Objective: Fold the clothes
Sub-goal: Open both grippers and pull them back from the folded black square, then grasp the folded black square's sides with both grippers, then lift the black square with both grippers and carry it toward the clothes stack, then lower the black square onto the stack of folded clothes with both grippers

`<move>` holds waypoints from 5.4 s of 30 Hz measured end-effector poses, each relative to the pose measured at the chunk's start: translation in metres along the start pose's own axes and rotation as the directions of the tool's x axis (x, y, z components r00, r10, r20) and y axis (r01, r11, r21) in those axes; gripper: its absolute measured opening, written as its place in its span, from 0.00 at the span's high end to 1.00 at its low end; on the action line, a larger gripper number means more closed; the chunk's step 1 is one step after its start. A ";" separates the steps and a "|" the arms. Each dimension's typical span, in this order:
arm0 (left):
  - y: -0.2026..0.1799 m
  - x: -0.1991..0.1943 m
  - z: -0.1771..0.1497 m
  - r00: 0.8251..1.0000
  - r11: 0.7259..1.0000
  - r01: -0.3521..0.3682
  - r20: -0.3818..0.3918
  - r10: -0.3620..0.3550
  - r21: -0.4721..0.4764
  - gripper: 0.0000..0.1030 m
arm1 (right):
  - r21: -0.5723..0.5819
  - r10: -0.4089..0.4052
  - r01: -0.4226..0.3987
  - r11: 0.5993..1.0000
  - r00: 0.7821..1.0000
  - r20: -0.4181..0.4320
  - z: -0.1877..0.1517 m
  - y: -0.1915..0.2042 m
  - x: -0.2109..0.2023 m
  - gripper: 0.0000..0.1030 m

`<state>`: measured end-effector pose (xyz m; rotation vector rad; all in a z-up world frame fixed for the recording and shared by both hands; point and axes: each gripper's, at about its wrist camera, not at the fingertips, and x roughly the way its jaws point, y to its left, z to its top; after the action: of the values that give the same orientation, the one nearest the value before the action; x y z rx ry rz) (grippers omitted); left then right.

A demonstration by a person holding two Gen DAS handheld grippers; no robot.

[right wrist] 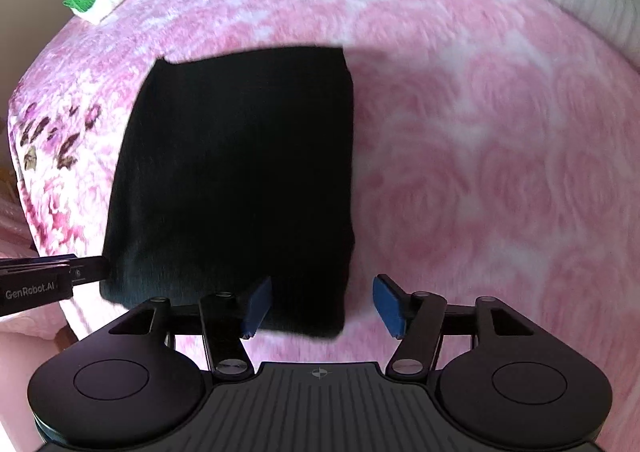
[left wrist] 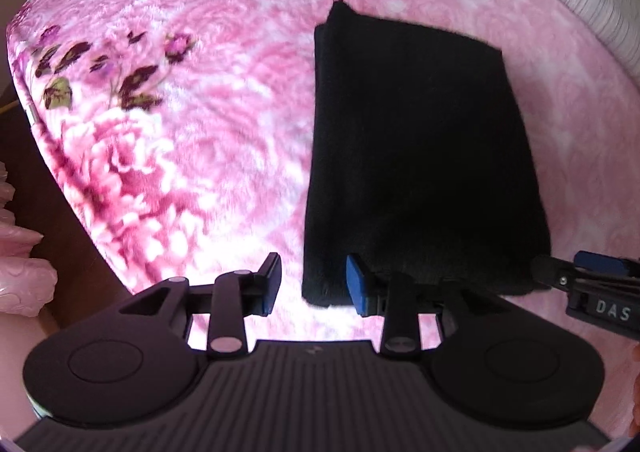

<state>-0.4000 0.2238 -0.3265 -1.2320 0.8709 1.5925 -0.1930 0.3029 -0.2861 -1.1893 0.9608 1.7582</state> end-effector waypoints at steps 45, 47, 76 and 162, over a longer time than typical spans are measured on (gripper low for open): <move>0.118 0.059 0.045 0.841 0.757 0.540 0.202 -0.502 -0.368 0.53 | 0.400 0.309 -0.338 0.852 0.941 0.136 0.029 -0.113 0.029 0.39; 0.118 0.076 0.051 0.817 0.726 0.572 0.188 -0.545 -0.381 0.53 | 0.443 0.383 -0.408 0.798 0.912 0.148 0.035 -0.115 0.045 0.39; 0.099 0.098 0.082 0.668 0.630 0.731 0.093 -0.738 -0.262 0.71 | 0.481 0.554 -0.604 0.635 0.791 0.262 0.028 -0.080 0.078 0.61; 0.539 -0.010 0.699 0.595 0.610 0.768 0.135 -0.792 0.196 0.71 | 0.494 0.293 -0.751 0.438 0.638 0.712 0.500 0.419 0.092 0.60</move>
<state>-1.1335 0.6792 -0.1416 -1.1028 0.1881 0.8880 -0.7698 0.5999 -0.1725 0.2589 1.6228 1.6629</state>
